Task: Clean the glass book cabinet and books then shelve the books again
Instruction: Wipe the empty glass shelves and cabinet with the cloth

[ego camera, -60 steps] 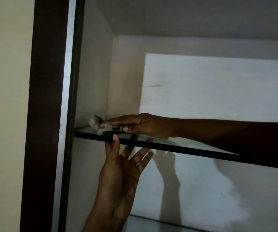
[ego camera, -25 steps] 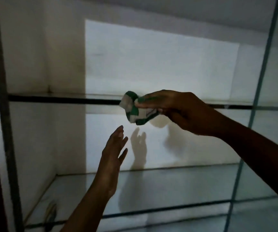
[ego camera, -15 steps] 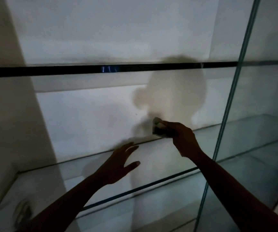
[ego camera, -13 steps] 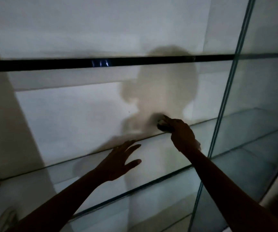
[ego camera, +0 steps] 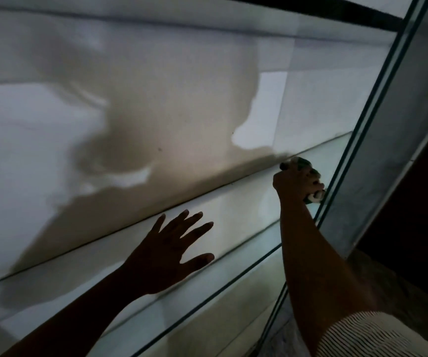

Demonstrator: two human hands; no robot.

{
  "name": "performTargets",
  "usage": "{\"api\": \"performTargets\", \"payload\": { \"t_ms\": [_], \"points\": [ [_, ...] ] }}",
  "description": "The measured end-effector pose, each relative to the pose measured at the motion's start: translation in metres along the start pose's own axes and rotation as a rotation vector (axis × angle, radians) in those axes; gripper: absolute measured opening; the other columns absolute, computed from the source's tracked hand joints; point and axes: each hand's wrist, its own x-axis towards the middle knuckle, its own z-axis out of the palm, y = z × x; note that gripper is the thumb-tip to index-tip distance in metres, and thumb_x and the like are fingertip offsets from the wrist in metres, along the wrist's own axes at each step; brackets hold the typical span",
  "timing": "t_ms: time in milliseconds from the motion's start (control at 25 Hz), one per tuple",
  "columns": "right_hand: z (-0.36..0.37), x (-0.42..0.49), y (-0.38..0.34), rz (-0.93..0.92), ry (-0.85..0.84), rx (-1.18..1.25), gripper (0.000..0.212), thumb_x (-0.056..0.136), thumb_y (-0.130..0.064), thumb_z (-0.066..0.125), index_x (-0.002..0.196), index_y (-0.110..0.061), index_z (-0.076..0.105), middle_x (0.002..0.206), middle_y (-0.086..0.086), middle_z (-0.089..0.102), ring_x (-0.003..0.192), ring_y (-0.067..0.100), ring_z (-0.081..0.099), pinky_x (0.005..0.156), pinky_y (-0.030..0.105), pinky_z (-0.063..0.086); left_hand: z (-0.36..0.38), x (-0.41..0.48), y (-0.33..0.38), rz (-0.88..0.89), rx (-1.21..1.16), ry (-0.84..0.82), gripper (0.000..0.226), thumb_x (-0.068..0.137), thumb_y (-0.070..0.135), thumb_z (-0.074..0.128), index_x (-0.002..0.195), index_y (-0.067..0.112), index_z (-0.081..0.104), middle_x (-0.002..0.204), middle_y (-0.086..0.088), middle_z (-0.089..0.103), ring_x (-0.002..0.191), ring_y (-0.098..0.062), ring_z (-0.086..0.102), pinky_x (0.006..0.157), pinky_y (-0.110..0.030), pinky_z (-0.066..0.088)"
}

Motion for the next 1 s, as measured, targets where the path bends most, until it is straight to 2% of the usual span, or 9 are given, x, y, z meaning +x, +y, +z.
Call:
{"api": "performTargets", "payload": {
  "t_ms": [120,360,480,560,640,800,880,1000],
  "points": [
    [0.013,0.0,-0.006,-0.168,-0.044,-0.059,0.051,0.093,-0.025,0.038,0.142,-0.014,0.03,0.148,0.02,0.026,0.133,0.04,0.025,0.109,0.051,0.023,-0.001,0.0,0.0,0.006,-0.005,-0.016,0.09,0.047,0.086,-0.032,0.13,0.054,-0.024,0.144,0.025,-0.029,0.136,-0.001,-0.029,0.116,-0.035,-0.016],
    [0.023,-0.054,-0.021,-0.527,-0.125,-0.099,0.048,0.098,-0.029,0.026,0.146,-0.022,0.024,0.154,0.013,0.018,0.139,0.036,0.017,0.109,0.05,0.02,-0.003,0.003,-0.002,0.005,-0.007,-0.034,0.091,0.048,0.088,-0.027,0.132,0.053,-0.019,0.149,0.022,-0.022,0.139,-0.002,-0.024,0.114,-0.034,-0.017],
    [0.02,-0.081,-0.022,-0.688,-0.138,-0.089,0.048,0.1,-0.032,0.026,0.147,-0.028,0.022,0.154,0.01,0.018,0.141,0.033,0.016,0.108,0.049,0.021,-0.008,-0.003,0.002,-0.018,-0.038,-0.093,0.1,0.045,0.091,-0.024,0.135,0.05,-0.015,0.153,0.017,-0.017,0.138,-0.002,-0.022,0.112,-0.035,-0.017],
    [0.02,-0.094,-0.02,-0.783,-0.127,-0.072,0.047,0.1,-0.034,0.027,0.147,-0.031,0.023,0.155,0.008,0.02,0.141,0.03,0.017,0.107,0.047,0.023,-0.012,-0.02,0.003,-0.086,-0.042,-0.118,0.112,0.04,0.092,-0.024,0.141,0.046,-0.012,0.155,0.014,-0.014,0.139,-0.004,-0.02,0.113,-0.037,-0.014],
    [0.019,-0.11,-0.021,-0.865,-0.129,-0.054,0.047,0.099,-0.034,0.028,0.146,-0.033,0.021,0.154,0.006,0.021,0.141,0.028,0.019,0.106,0.047,0.025,-0.014,-0.053,0.004,-0.196,-0.02,-0.07,0.116,0.038,0.091,-0.026,0.143,0.045,-0.01,0.155,0.014,-0.014,0.139,-0.006,-0.021,0.115,-0.041,-0.011],
    [0.022,-0.176,-0.03,-1.023,-0.108,-0.013,0.051,0.095,-0.039,0.015,0.145,-0.035,0.025,0.153,0.004,0.026,0.14,0.028,0.022,0.106,0.045,0.024,-0.004,-0.137,0.021,-0.442,-0.012,0.02,0.104,0.038,0.086,-0.033,0.133,0.046,-0.021,0.146,0.016,-0.023,0.138,-0.007,-0.021,0.116,-0.043,-0.009],
    [0.019,-0.205,-0.033,-1.065,-0.154,0.023,0.048,0.097,-0.038,0.019,0.144,-0.034,0.028,0.154,0.003,0.024,0.141,0.027,0.02,0.108,0.044,0.021,0.004,-0.154,0.032,-0.539,0.039,0.077,0.1,0.042,0.079,-0.04,0.134,0.043,-0.022,0.145,0.014,-0.024,0.139,-0.009,-0.021,0.115,-0.041,-0.01],
    [0.004,-0.238,-0.025,-1.197,-0.203,0.113,0.044,0.1,-0.028,0.031,0.144,-0.033,0.03,0.153,0.001,0.026,0.14,0.025,0.023,0.109,0.042,0.023,0.012,-0.155,0.04,-0.606,0.107,0.227,0.096,0.058,0.074,-0.038,0.141,0.034,-0.008,0.147,0.009,-0.008,0.145,-0.015,0.001,0.115,-0.042,0.002]
  ]
}}
